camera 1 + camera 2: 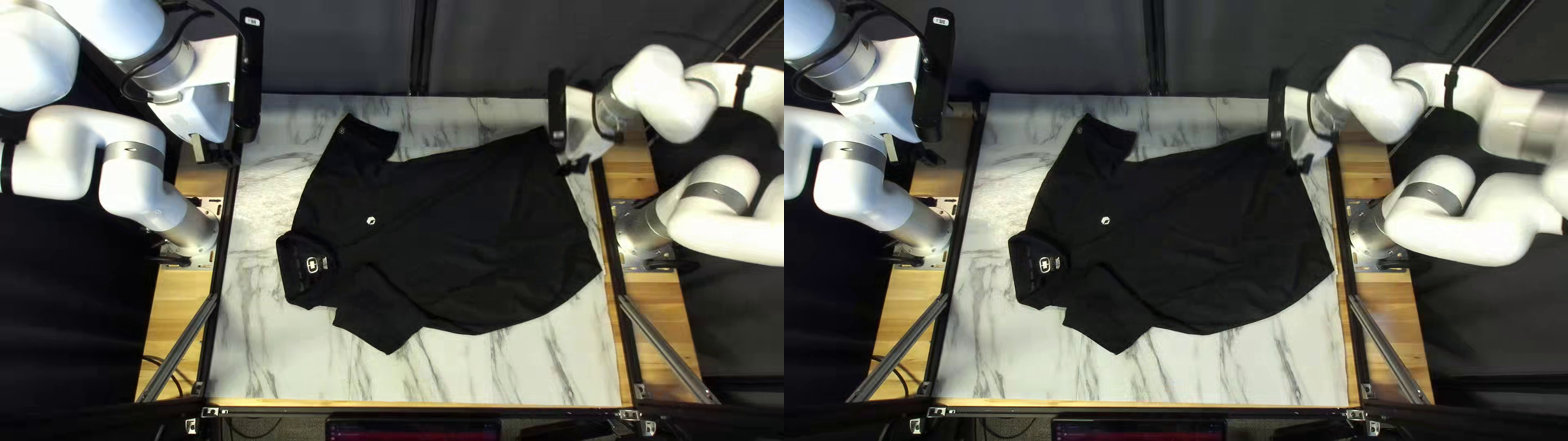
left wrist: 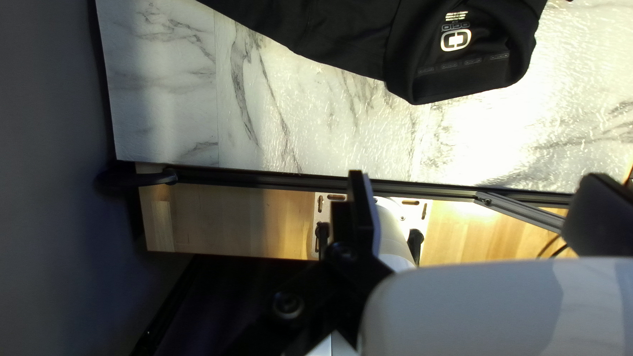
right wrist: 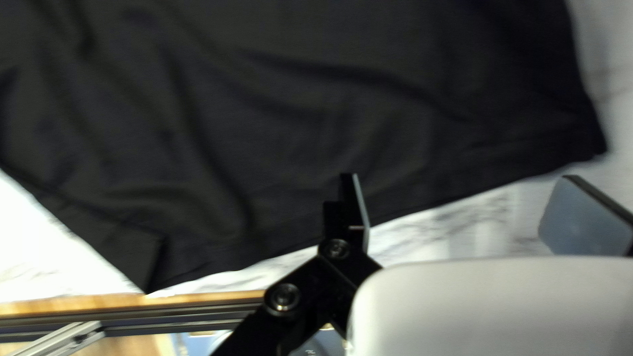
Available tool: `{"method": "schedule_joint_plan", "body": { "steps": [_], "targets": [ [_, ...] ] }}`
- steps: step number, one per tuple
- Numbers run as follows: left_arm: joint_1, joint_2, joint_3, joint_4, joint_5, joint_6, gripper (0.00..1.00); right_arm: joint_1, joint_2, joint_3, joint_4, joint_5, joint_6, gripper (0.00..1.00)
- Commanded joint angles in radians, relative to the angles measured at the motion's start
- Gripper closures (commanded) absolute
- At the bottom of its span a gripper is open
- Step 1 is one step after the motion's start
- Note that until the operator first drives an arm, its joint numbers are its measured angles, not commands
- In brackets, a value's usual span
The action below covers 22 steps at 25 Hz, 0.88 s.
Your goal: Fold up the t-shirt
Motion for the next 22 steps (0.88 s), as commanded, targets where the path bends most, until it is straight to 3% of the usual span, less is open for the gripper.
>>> {"method": "schedule_joint_plan", "body": {
  "steps": [1, 5, 9, 17, 22],
  "targets": [
    [0.000, 0.000, 0.000, 0.000, 0.000, 0.000, 0.00, 0.362, 0.143, -0.030, -0.065, -0.073, 0.313, 0.00],
    [0.000, 0.000, 0.000, 0.000, 0.000, 0.000, 0.00, 0.532, 0.310, -0.060, -0.043, -0.141, 0.420, 0.00],
    [0.000, 0.000, 0.000, 0.000, 0.000, 0.000, 0.00, 0.607, 0.385, -0.034, 0.003, -0.168, 0.454, 0.00],
    [0.000, 0.000, 0.000, 0.000, 0.000, 0.000, 0.00, 0.608, 0.379, -0.029, -0.001, -0.160, 0.470, 0.00],
    [0.000, 0.000, 0.000, 0.000, 0.000, 0.000, 0.00, 0.523, 0.353, 0.010, 0.022, -0.097, 0.306, 0.00]
  ]
}}
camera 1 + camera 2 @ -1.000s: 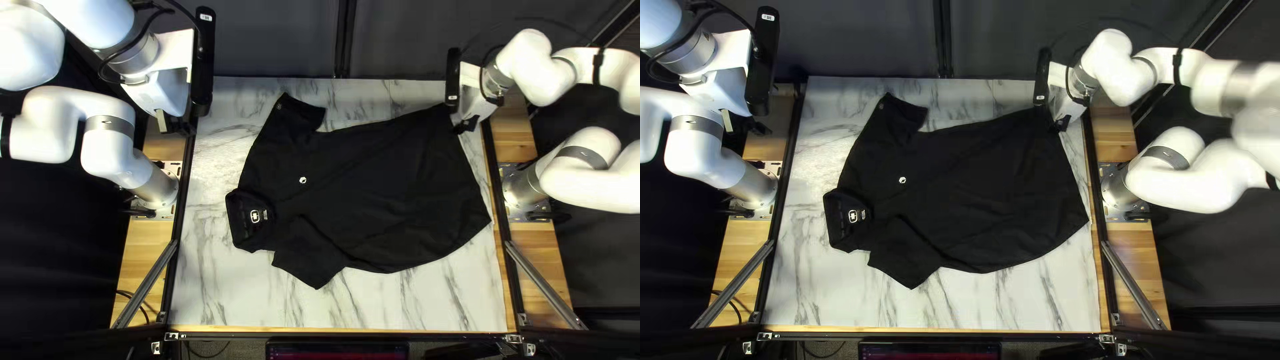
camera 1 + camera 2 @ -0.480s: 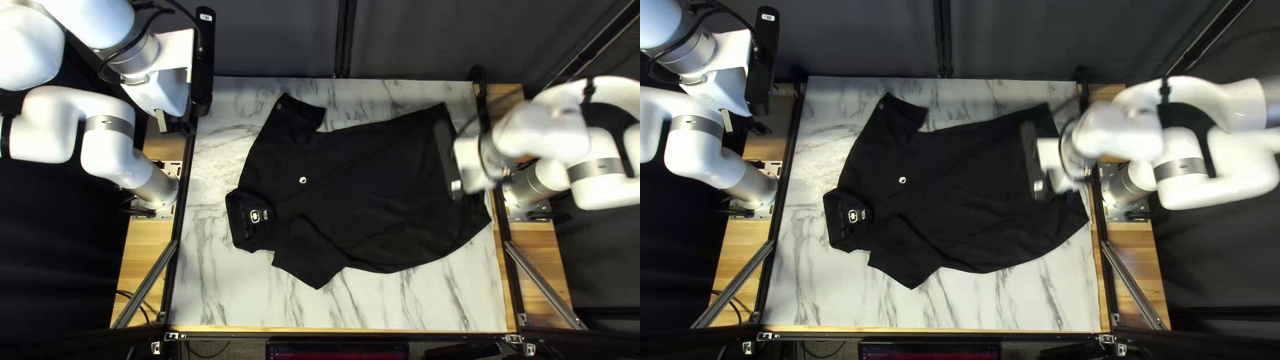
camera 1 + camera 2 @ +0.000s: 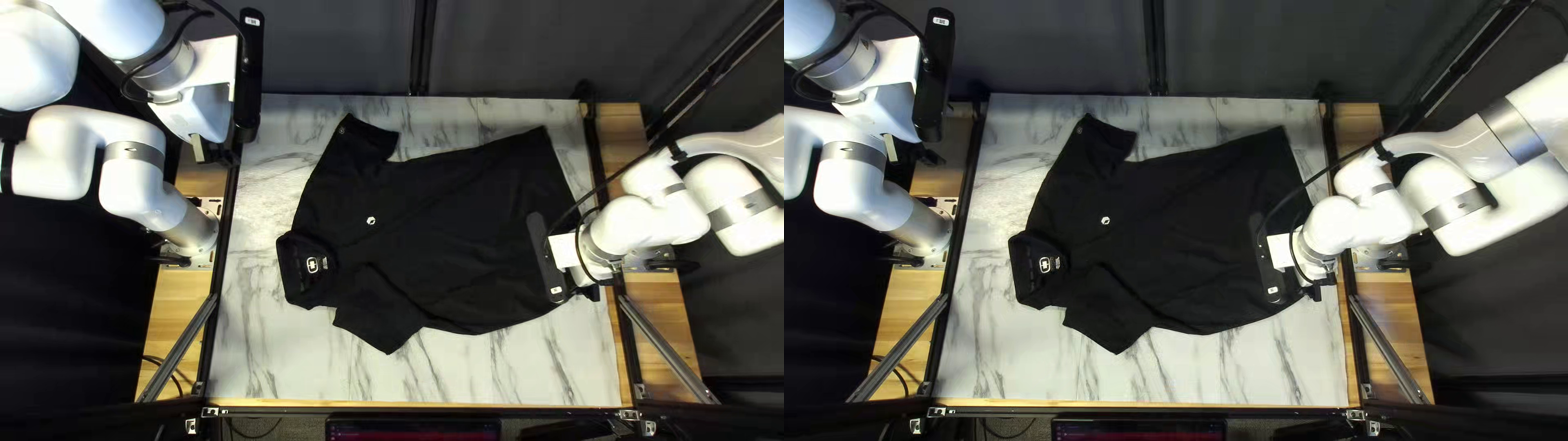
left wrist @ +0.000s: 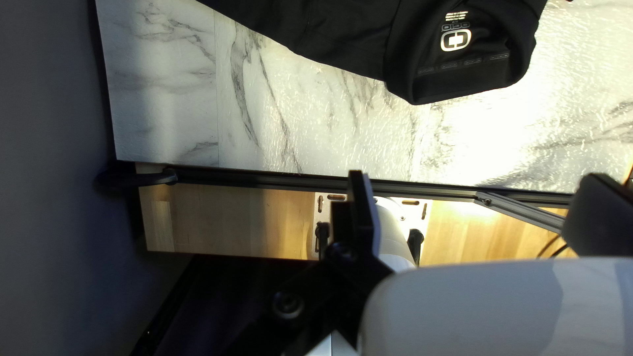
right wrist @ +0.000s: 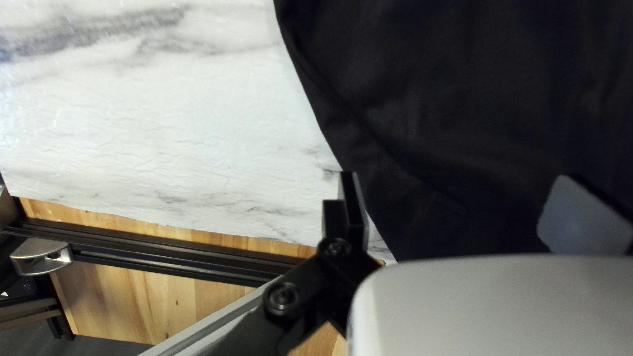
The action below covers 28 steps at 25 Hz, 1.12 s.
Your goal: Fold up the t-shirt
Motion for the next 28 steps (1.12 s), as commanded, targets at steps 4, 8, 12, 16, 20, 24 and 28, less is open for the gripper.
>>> {"method": "schedule_joint_plan", "body": {
  "steps": [4, 8, 12, 16, 20, 24, 28],
  "targets": [
    [0.000, 0.000, 0.000, 0.000, 0.000, 0.000, 0.00, -0.093, -0.036, 0.064, 0.038, 0.081, -0.154, 0.00],
    [0.000, 0.000, 0.000, 0.000, 0.000, 0.000, 0.00, -0.103, -0.008, 0.076, 0.063, 0.065, -0.177, 0.00],
    [0.000, 0.000, 0.000, 0.000, 0.000, 0.000, 0.00, -0.094, 0.041, 0.080, 0.093, 0.026, -0.195, 0.00],
    [0.000, 0.000, 0.000, 0.000, 0.000, 0.000, 0.00, -0.075, 0.065, 0.094, 0.126, -0.002, -0.205, 0.00],
    [0.000, 0.000, 0.000, 0.000, 0.000, 0.000, 0.00, -0.071, 0.108, 0.085, 0.153, -0.021, -0.225, 0.06],
    [0.000, 0.000, 0.000, 0.000, 0.000, 0.000, 0.00, -0.066, 0.131, 0.069, 0.163, -0.020, -0.228, 0.37],
    [0.000, 0.000, 0.000, 0.000, 0.000, 0.000, 0.00, -0.061, 0.130, 0.071, 0.166, -0.019, -0.228, 0.79]
  ]
}}
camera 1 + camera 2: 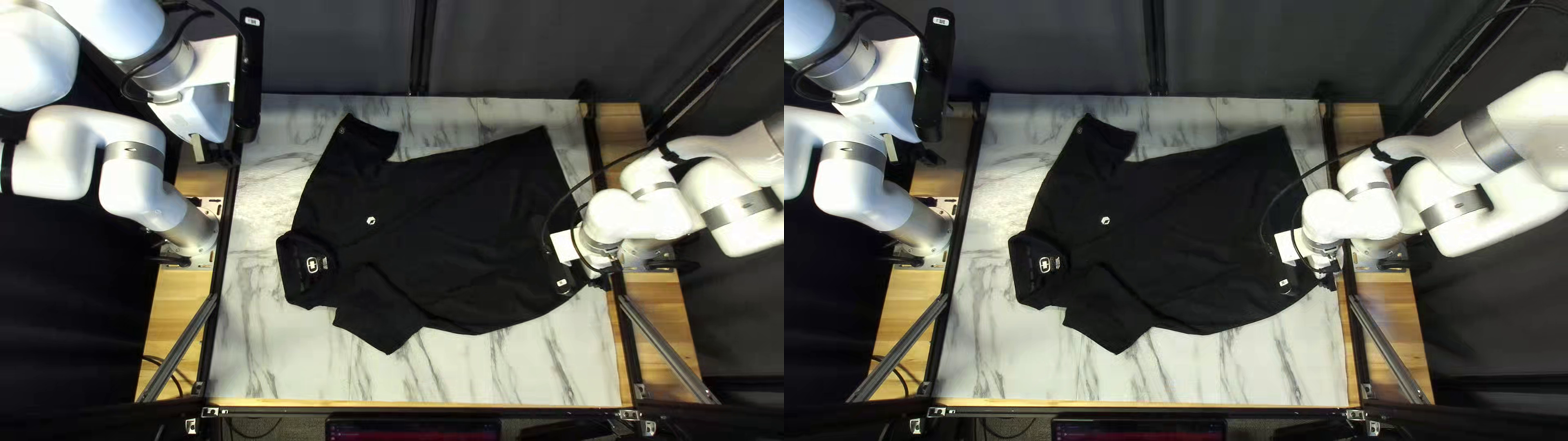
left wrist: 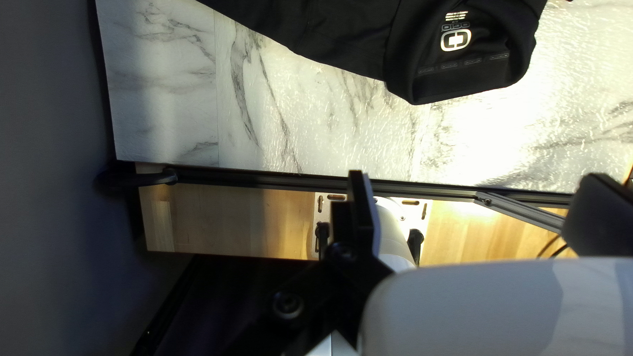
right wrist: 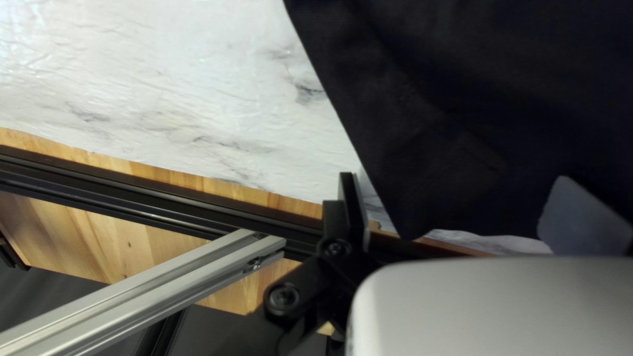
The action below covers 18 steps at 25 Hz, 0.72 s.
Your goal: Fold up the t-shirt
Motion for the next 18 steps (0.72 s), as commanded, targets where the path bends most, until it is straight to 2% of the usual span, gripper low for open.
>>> {"method": "schedule_joint_plan", "body": {
  "steps": [1, 4, 9, 14, 16, 17, 18],
  "targets": [
    [0.000, 0.000, 0.000, 0.000, 0.000, 0.000, 0.00, 0.006, -0.005, -0.001, 0.001, 0.008, 0.005, 0.80],
    [0.000, 0.000, 0.000, 0.000, 0.000, 0.000, 0.00, 0.021, -0.019, -0.014, -0.008, 0.034, 0.030, 0.78],
    [0.000, 0.000, 0.000, 0.000, 0.000, 0.000, 0.00, 0.062, -0.029, -0.050, -0.025, 0.073, 0.093, 0.68],
    [0.000, 0.000, 0.000, 0.000, 0.000, 0.000, 0.00, 0.099, -0.045, -0.078, -0.047, 0.114, 0.155, 0.66],
    [0.000, 0.000, 0.000, 0.000, 0.000, 0.000, 0.00, 0.108, -0.049, -0.086, -0.052, 0.125, 0.170, 0.59],
    [0.000, 0.000, 0.000, 0.000, 0.000, 0.000, 0.00, 0.115, -0.053, -0.088, -0.056, 0.131, 0.179, 0.45],
    [0.000, 0.000, 0.000, 0.000, 0.000, 0.000, 0.00, 0.118, -0.054, -0.089, -0.057, 0.132, 0.182, 0.37]
  ]
}}
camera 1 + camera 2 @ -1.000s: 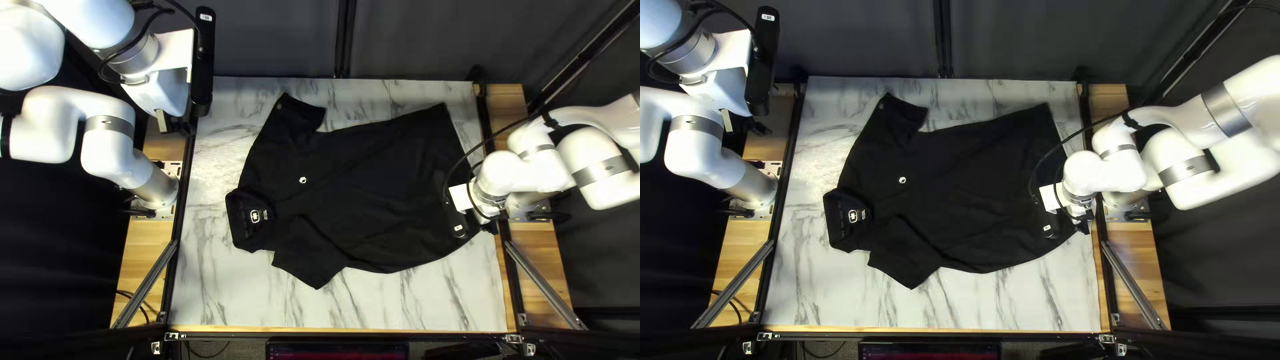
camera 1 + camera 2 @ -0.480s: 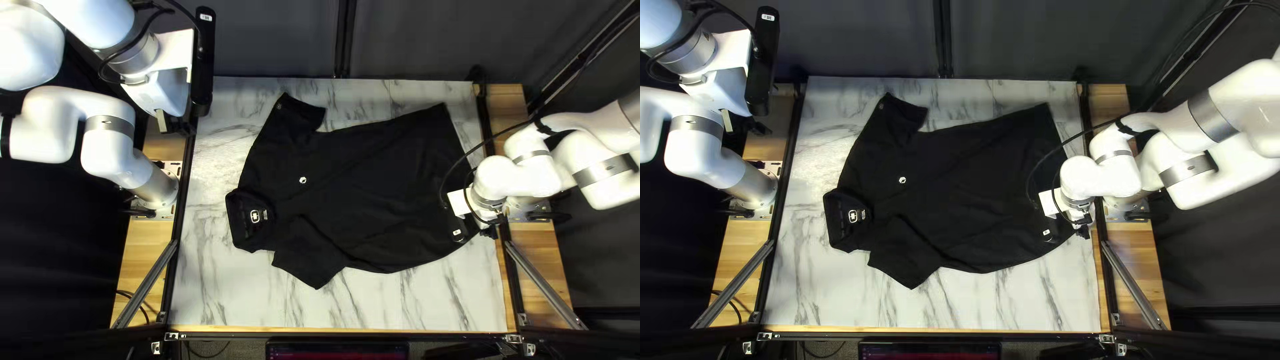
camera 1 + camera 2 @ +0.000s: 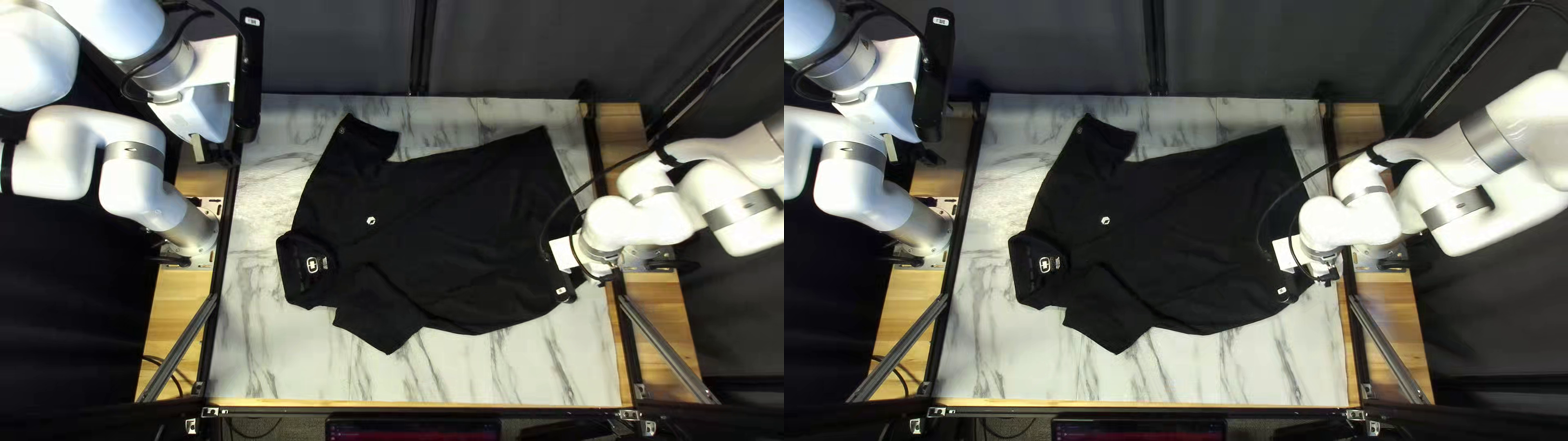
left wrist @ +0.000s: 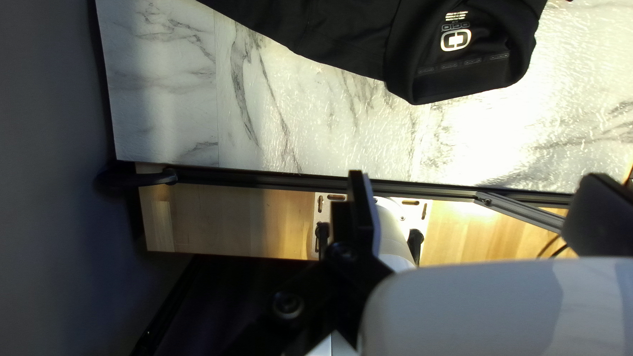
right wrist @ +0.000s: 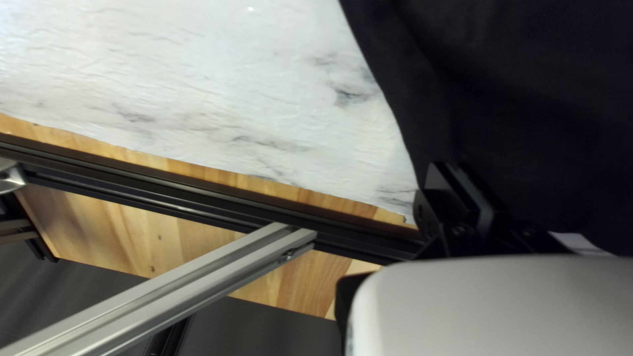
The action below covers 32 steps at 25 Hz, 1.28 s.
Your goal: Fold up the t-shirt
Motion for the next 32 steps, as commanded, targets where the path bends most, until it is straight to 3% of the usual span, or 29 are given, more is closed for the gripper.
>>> {"method": "schedule_joint_plan", "body": {
  "steps": [1, 2, 3, 10, 18, 21, 23, 25, 26, 27, 28, 32],
  "targets": [
    [0.000, 0.000, 0.000, 0.000, 0.000, 0.000, 0.00, 0.019, -0.008, -0.008, -0.010, 0.014, 0.026, 0.29],
    [0.000, 0.000, 0.000, 0.000, 0.000, 0.000, 0.00, 0.021, -0.009, -0.006, -0.011, 0.013, 0.028, 0.05],
    [0.000, 0.000, 0.000, 0.000, 0.000, 0.000, 0.00, 0.022, -0.009, -0.005, -0.010, 0.012, 0.028, 0.00],
    [0.000, 0.000, 0.000, 0.000, 0.000, 0.000, 0.00, 0.013, -0.010, -0.010, -0.008, 0.019, 0.021, 0.00],
    [0.000, 0.000, 0.000, 0.000, 0.000, 0.000, 0.00, -0.123, -0.018, 0.052, -0.007, -0.007, -0.130, 0.00],
    [0.000, 0.000, 0.000, 0.000, 0.000, 0.000, 0.00, -0.153, 0.038, 0.042, 0.016, -0.034, -0.174, 0.04],
    [0.000, 0.000, 0.000, 0.000, 0.000, 0.000, 0.00, -0.157, 0.080, 0.021, 0.029, -0.045, -0.188, 0.16],
    [0.000, 0.000, 0.000, 0.000, 0.000, 0.000, 0.00, -0.162, 0.115, 0.002, 0.039, -0.047, -0.200, 0.54],
    [0.000, 0.000, 0.000, 0.000, 0.000, 0.000, 0.00, -0.164, 0.128, -0.007, 0.043, -0.045, -0.204, 0.68],
    [0.000, 0.000, 0.000, 0.000, 0.000, 0.000, 0.00, -0.164, 0.135, -0.013, 0.045, -0.042, -0.205, 0.89],
    [0.000, 0.000, 0.000, 0.000, 0.000, 0.000, 0.00, -0.164, 0.138, -0.016, 0.047, -0.040, -0.205, 0.97],
    [0.000, 0.000, 0.000, 0.000, 0.000, 0.000, 0.00, -0.160, 0.146, -0.025, 0.052, -0.035, -0.203, 0.99]
  ]
}}
